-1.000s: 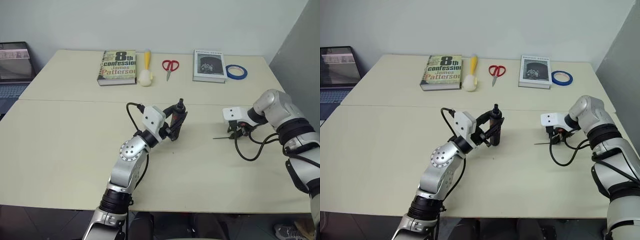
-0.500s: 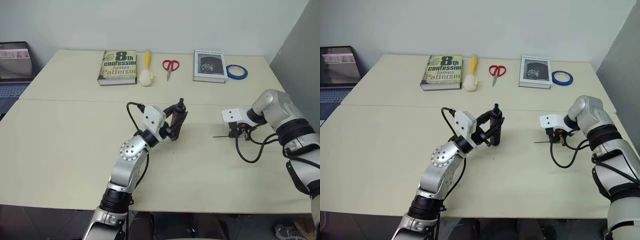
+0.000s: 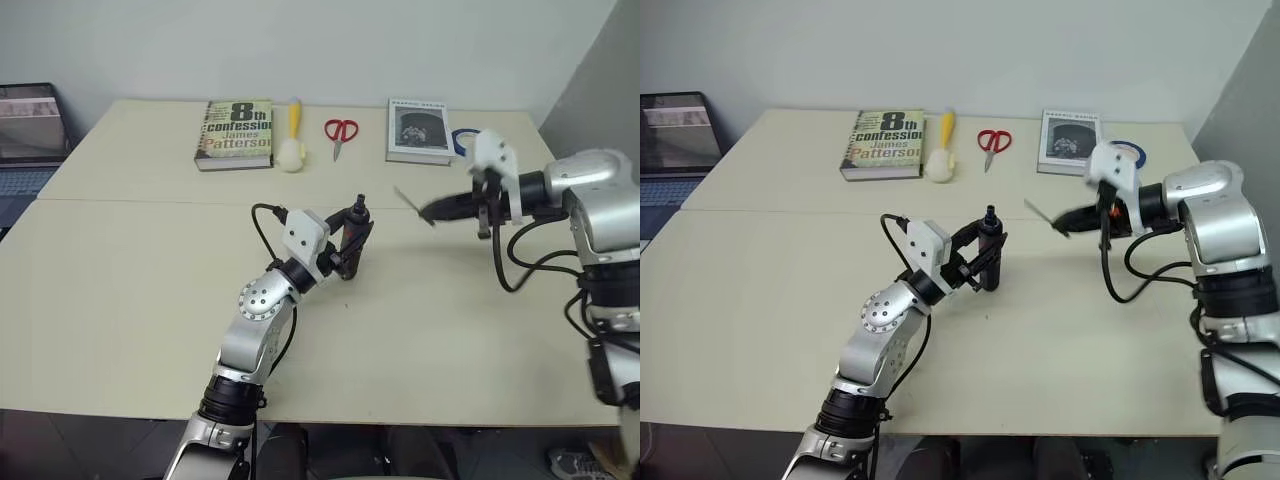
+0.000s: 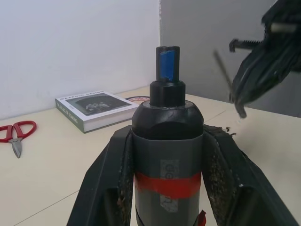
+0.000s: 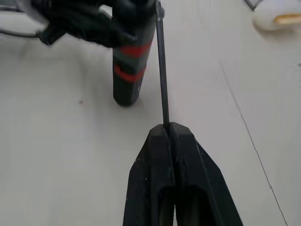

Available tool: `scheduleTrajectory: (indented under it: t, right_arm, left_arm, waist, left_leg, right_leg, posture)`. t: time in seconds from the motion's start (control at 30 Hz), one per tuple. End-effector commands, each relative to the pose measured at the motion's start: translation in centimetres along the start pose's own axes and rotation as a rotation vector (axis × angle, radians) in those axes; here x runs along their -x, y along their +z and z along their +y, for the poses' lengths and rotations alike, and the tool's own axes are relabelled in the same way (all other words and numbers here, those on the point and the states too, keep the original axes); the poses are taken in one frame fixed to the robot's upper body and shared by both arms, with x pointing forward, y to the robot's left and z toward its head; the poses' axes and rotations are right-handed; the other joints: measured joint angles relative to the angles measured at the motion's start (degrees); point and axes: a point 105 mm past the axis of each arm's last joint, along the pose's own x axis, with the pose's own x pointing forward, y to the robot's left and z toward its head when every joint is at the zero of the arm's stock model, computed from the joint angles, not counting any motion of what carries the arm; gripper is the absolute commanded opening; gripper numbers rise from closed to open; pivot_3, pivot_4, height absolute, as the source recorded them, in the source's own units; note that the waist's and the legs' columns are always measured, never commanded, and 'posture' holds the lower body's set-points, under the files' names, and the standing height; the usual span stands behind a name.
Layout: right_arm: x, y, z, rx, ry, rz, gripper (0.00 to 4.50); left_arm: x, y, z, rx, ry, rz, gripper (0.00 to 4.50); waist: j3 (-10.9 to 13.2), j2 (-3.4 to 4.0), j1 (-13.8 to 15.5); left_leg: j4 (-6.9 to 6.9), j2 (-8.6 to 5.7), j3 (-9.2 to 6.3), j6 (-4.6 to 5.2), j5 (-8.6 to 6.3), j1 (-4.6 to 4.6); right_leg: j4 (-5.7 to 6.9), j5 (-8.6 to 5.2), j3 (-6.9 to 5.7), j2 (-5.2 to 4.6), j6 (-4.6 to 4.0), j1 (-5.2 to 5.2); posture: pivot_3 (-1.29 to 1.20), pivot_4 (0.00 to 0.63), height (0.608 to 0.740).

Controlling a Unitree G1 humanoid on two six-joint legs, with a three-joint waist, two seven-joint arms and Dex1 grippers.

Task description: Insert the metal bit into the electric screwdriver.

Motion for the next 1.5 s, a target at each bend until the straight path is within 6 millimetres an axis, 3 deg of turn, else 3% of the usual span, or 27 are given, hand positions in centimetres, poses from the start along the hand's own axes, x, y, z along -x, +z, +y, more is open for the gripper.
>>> scheduleTrajectory:
  t: [0.03, 0.23, 0.6, 0.73, 0.9, 1.2, 1.5]
  right_arm:
    - [0.8, 4.7, 0.4, -0.101, -0.152, -0.335, 0.0]
    - [-0.1, 6.1, 1.8, -0.187, -0.199, -0.462, 0.0]
    - [-1.0, 5.9, 2.1, -0.211, -0.251, -0.503, 0.0]
    - [-2.1, 5.9, 3.8, -0.201, -0.251, -0.542, 0.0]
    - [-2.7, 6.0, 4.6, -0.2, -0.239, -0.571, 0.0]
    - [-4.6, 5.6, 5.2, -0.16, -0.286, -0.571, 0.0]
    - [-5.0, 4.9, 4.3, -0.16, -0.334, -0.572, 0.0]
  left_arm:
    - [-0.2, 0.8, 0.9, -0.028, 0.028, -0.017, 1.64]
    - [-0.3, 0.9, 1.2, -0.03, 0.032, -0.016, 1.64]
    - [-0.3, 1.1, 1.5, -0.043, 0.034, -0.012, 1.64]
    - [-0.3, 1.0, 1.4, -0.036, 0.039, -0.012, 1.64]
    - [-0.3, 1.0, 1.1, -0.03, 0.031, -0.01, 1.64]
    - [-0.4, 0.9, 1.4, -0.033, 0.047, -0.005, 1.64]
    - [-0.3, 0.9, 1.4, -0.034, 0.047, -0.002, 1.64]
  waist:
    - [0.0, 0.02, -0.16]
    - [0.0, 0.05, 0.24]
    - [-0.01, 0.06, 0.12]
    - [-0.01, 0.06, -0.21]
    - [-0.01, 0.06, -0.25]
    - [-0.01, 0.06, -0.55]
    - [-0.01, 0.06, -0.66]
  left_leg:
    - [-0.02, 0.0, -0.01, 0.01, 0.01, 0.0]
    - [0.01, -0.01, -0.07, 0.02, 0.01, -0.03]
    - [-0.03, 0.0, -0.07, 0.04, 0.02, -0.02]
    - [-0.07, 0.02, -0.08, 0.05, 0.02, -0.02]
    - [-0.05, 0.02, -0.08, 0.05, 0.02, -0.04]
    - [-0.07, 0.02, -0.08, 0.06, 0.03, -0.02]
    - [-0.07, 0.02, -0.09, 0.06, 0.03, -0.02]
  right_leg:
    - [0.03, 0.01, -0.01, 0.01, -0.01, -0.01]
    - [0.05, 0.06, -0.02, 0.04, 0.02, -0.01]
    - [0.04, 0.04, -0.02, 0.05, 0.02, -0.02]
    - [0.05, 0.01, -0.02, 0.08, 0.08, -0.03]
    - [0.03, -0.09, -0.01, 0.08, 0.24, -0.04]
    - [0.02, -0.09, -0.01, 0.09, 0.25, -0.04]
    - [0.02, -0.1, -0.01, 0.09, 0.25, -0.04]
  posture:
    - [0.0, 0.15, 0.74]
    - [0.0, 0.15, 0.74]
    - [0.0, 0.15, 0.74]
    - [0.0, 0.15, 0.74]
    - [0.0, 0.15, 0.74]
    - [0.0, 0.15, 0.74]
    - [0.0, 0.15, 0.74]
